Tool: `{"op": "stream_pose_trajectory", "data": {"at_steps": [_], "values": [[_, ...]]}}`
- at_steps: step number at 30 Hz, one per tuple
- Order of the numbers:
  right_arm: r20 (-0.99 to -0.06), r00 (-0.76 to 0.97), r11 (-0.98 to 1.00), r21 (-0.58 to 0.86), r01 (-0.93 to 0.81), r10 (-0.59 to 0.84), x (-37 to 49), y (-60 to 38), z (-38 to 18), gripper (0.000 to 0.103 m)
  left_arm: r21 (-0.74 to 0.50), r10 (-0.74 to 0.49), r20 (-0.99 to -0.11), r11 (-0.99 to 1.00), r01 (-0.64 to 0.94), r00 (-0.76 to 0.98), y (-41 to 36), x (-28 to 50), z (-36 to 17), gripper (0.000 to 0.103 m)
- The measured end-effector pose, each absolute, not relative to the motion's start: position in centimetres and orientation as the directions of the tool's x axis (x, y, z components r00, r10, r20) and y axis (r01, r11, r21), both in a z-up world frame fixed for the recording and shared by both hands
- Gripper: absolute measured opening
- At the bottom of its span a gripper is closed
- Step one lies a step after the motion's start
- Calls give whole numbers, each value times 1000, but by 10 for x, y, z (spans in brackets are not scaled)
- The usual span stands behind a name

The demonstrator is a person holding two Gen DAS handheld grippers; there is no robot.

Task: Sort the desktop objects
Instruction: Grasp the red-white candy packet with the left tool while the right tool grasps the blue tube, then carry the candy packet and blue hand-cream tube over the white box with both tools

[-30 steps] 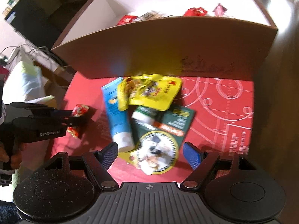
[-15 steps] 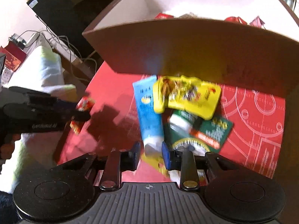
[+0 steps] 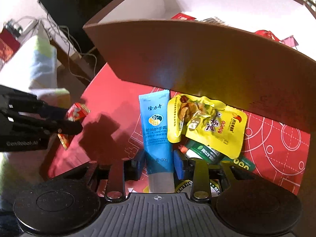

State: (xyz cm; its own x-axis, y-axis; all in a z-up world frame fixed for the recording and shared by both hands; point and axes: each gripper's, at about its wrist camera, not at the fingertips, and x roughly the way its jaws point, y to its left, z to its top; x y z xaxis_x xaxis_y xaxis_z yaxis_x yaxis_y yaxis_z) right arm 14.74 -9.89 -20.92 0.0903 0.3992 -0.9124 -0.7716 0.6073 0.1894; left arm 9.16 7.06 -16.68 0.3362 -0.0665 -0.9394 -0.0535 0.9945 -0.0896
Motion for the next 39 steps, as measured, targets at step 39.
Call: {"op": "stream_pose_trajectory", "data": {"at_steps": [39], "values": [[-889, 94, 602, 222, -767, 449, 111, -126, -179, 29, -91, -76, -932, 995, -26, 355, 59, 77, -156, 23]]}}
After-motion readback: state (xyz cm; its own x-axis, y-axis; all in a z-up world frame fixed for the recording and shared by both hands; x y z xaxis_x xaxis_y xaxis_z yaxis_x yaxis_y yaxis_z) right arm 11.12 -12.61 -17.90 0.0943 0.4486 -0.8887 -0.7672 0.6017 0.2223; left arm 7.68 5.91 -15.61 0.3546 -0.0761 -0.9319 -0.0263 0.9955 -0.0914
